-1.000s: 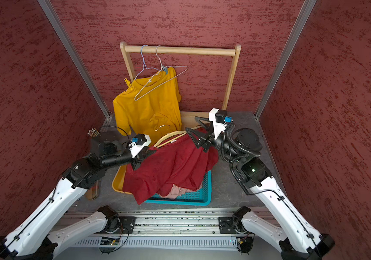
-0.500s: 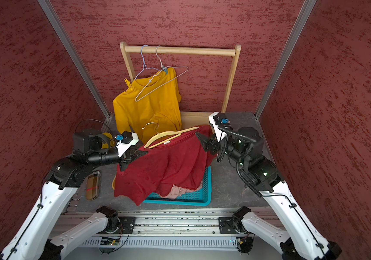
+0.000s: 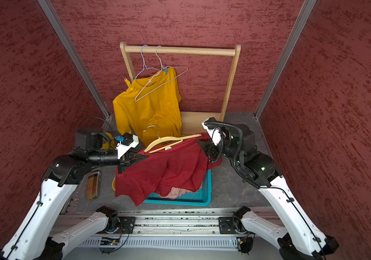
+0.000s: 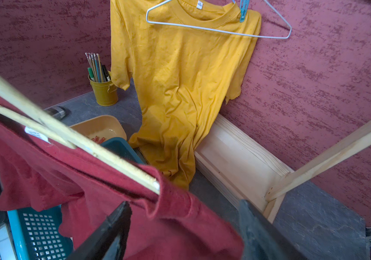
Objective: Remove the clothespins securing t-shirts to the hanger
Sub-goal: Pick up the hanger from the basket, then remove the T-shirt from the hanger.
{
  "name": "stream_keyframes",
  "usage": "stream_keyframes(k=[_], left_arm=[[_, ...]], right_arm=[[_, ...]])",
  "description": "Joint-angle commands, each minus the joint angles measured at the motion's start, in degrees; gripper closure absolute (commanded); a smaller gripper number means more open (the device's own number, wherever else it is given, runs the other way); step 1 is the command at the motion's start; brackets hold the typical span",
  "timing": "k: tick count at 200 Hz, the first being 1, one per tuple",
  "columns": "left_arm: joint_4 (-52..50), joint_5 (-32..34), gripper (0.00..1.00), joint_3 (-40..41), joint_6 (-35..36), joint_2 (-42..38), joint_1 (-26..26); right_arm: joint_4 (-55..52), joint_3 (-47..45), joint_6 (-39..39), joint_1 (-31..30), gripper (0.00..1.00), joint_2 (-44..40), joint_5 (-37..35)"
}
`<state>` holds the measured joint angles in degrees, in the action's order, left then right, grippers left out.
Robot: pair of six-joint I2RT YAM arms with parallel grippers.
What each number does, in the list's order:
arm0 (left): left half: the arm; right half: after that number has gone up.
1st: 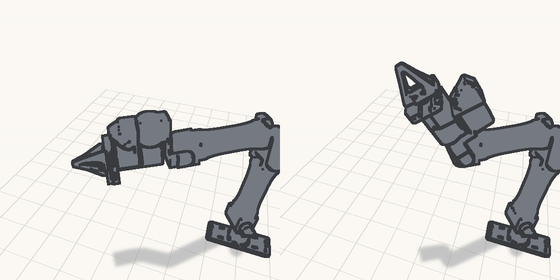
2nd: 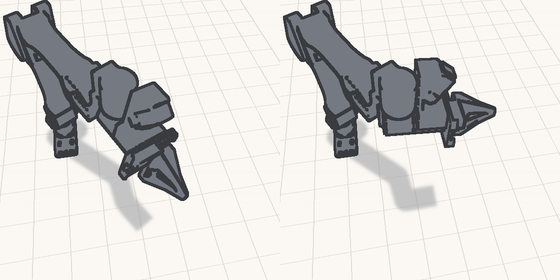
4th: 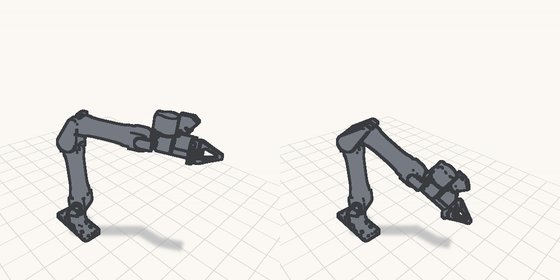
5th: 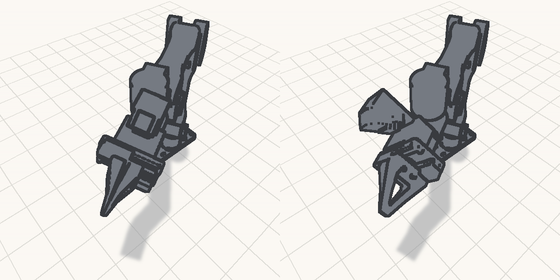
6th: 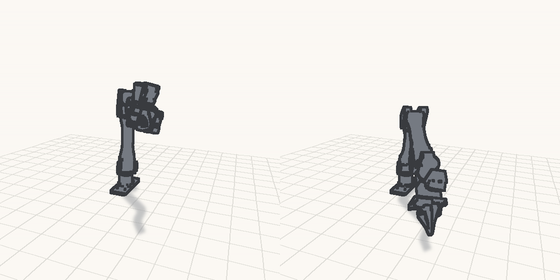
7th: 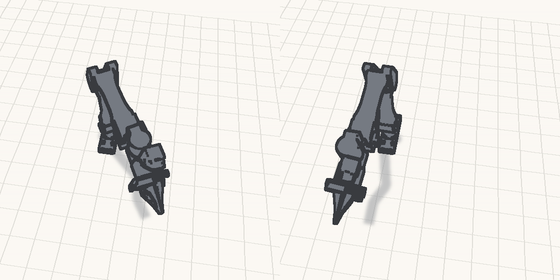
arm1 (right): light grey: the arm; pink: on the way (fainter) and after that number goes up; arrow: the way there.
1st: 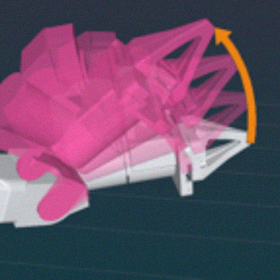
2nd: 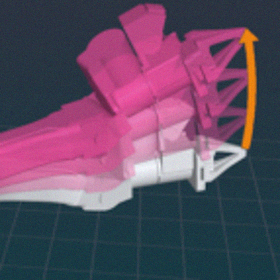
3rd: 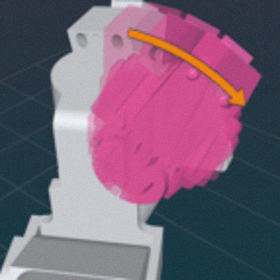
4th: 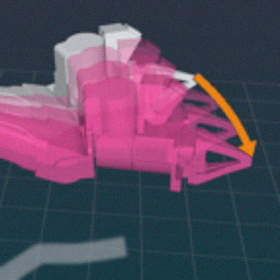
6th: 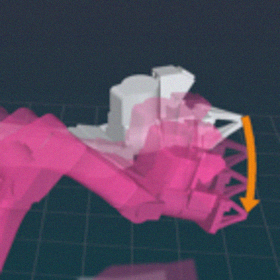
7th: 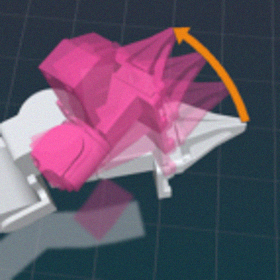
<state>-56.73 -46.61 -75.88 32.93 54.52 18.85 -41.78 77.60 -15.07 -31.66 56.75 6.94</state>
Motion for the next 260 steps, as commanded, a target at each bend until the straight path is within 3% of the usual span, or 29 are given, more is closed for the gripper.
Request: stream_keyframes(k=[1,79,155,209,260], left_arm=[[-1.09,-2.6,1.0,-2.5,2.15,-0.37,-0.47],[-6.91,0.03,1.0,-6.14,6.12,-2.33,-1.02],[-10.47,1.39,1.0,-7.69,6.55,-3.95,-1.94],[-11.69,0.63,1.0,-8.07,6.45,-5.04,-2.11],[-12.54,-1.16,1.0,-7.55,6.44,-5.15,-2.15]], right_arm=[[-0.09,0.03,-1.48,0.11,0.23,-0.3,-1.8],[13.97,-12.59,5.05,0.11,0.22,-9.19,3.23],[16.35,-18.99,7.34,0.11,0.22,-15.81,2.87],[17.13,-22.55,5.86,0.09,0.23,-16.77,0.18],[22.24,-23.46,6.87,0.11,0.26,-14.48,5.19]])
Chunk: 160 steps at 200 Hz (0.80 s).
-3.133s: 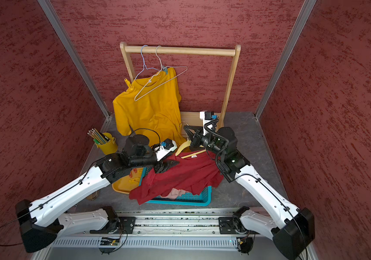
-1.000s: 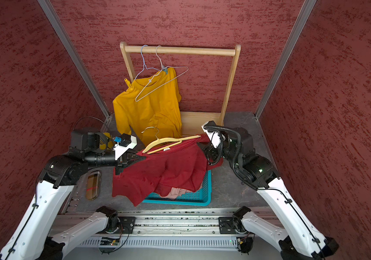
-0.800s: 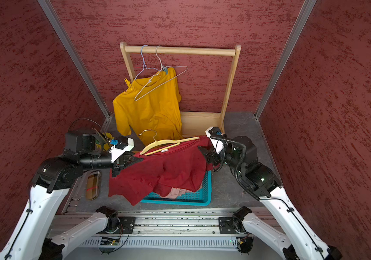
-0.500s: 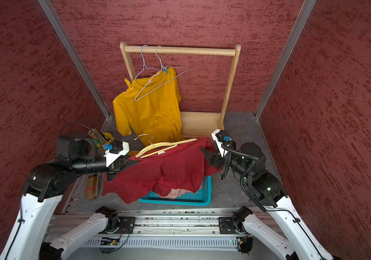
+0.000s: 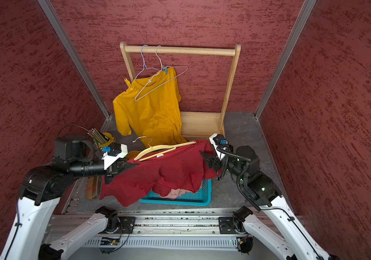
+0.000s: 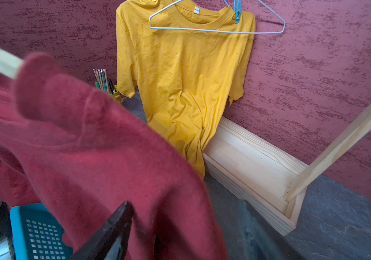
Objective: Remove the clothespins securing t-shirts to the hanger
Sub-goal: Remove the T-shirt from the hanger.
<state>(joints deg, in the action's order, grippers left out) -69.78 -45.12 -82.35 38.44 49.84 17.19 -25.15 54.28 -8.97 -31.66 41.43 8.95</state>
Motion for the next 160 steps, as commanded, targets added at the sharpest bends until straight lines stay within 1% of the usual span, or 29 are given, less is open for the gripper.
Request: stream_keyframes(k=[1,12,20,49,61,83,102,142,160], left_arm=[[0.47,-2.67,1.0,-1.07,0.89,-0.46,-0.49],[0.52,-2.78,1.0,-0.89,0.94,-0.47,-0.49],[0.5,-2.78,1.0,-0.76,0.94,-0.51,-0.49],[0.92,-2.04,1.0,-0.39,0.94,-0.56,-0.49],[1.15,-1.34,1.0,-0.54,0.77,-0.35,-0.58],[1.14,-0.41,1.0,-1.41,0.76,-0.17,-0.62],[1.43,0.01,1.0,-1.59,0.76,-0.41,-0.58],[1.73,0.2,1.0,-1.02,0.5,-1.0,-0.58],[1.84,0.08,1.0,-0.89,0.34,-1.05,-0.58]], right_arm=[[5.71,-0.14,0.79,0.11,0.26,0.93,3.4],[7.16,-0.26,1.23,0.11,0.29,1.81,5.29],[8.05,-0.6,1.56,0.11,0.34,2.45,6.56],[9.24,-1.33,2.33,0.11,0.65,4.33,7.29],[9.24,-1.65,2.72,0.11,0.73,4.38,6.96],[9.74,-2.94,3.38,0.11,0.86,3.22,5.62],[9.59,-3.43,3.7,0.11,1.0,1.83,3.58],[9.03,-3.89,4.69,0.11,1.0,-0.88,-2.89],[8.71,-3.83,5.44,0.11,1.0,-1.09,-4.7]])
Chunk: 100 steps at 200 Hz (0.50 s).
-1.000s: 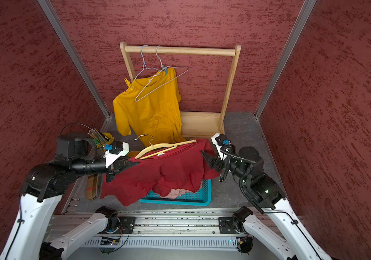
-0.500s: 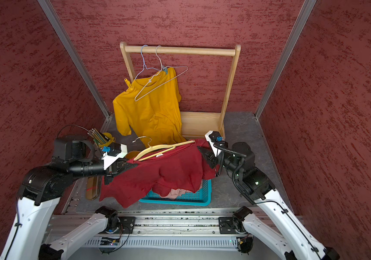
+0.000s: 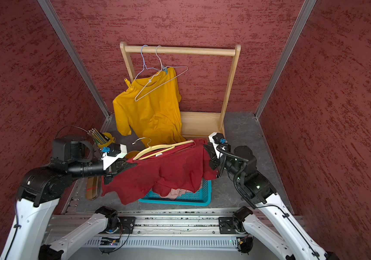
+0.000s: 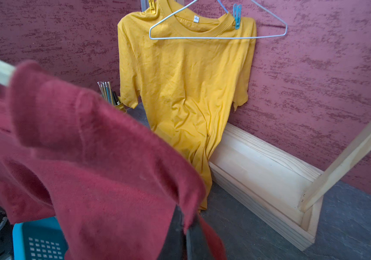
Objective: Remove the clothespins securing t-shirts to the hanger
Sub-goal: Remove the T-shirt from the hanger.
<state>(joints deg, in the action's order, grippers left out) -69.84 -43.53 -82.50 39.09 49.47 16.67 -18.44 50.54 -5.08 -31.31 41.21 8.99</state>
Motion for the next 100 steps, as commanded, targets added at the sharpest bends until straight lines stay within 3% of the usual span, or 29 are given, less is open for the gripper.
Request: stream_keyframes(k=[1,46,100], left_arm=[[1.99,-1.54,1.0,-0.69,-0.37,-0.69,-0.06],[1.6,-0.82,1.0,-0.91,0.14,-0.87,-0.06],[-0.77,0.02,1.0,-1.0,2.98,-0.47,-0.16]], right_arm=[[1.96,-0.05,1.6,-0.24,1.0,-0.87,-4.8],[2.11,-0.4,3.54,-0.24,1.0,0.24,-7.15],[0.83,2.23,7.25,0.3,1.0,1.78,-15.33]])
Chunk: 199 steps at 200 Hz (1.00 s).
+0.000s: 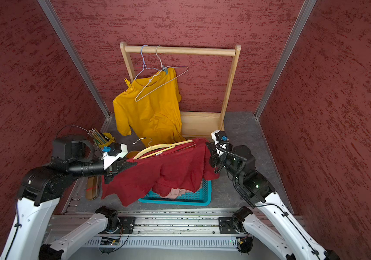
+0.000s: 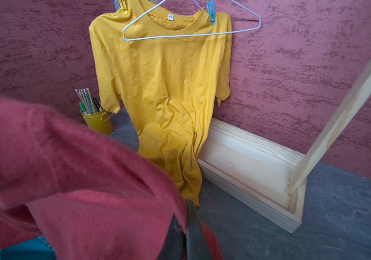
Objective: Remove the clothespins securing t-shirts to the hanger
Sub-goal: Remove the T-shirt from the hanger.
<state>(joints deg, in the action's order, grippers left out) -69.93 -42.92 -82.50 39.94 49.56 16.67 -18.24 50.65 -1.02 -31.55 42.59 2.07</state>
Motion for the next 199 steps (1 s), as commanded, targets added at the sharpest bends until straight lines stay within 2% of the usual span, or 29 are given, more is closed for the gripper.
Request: stream_keyframes(k=[1,79,125,153,199], left_arm=[[-0.75,-0.63,1.0,-1.0,2.19,-0.54,-0.15],[-1.38,-0.29,1.0,-1.52,3.73,-0.79,-0.24],[-0.4,-1.46,1.0,-4.62,3.36,-2.44,-0.27],[-3.49,-2.41,1.0,-7.5,4.58,-1.8,-0.29],[-2.68,0.66,1.0,-4.85,4.58,-4.55,-0.24]], right_arm=[[0.6,2.19,3.29,0.58,1.0,0.44,-8.44],[-1.57,6.86,10.71,2.01,1.0,5.1,-8.61],[3.15,7.22,16.04,2.77,1.0,7.27,0.17],[1.84,10.18,18.33,3.79,1.0,9.01,-0.31],[0.43,12.86,22.57,7.05,1.0,11.2,4.19]])
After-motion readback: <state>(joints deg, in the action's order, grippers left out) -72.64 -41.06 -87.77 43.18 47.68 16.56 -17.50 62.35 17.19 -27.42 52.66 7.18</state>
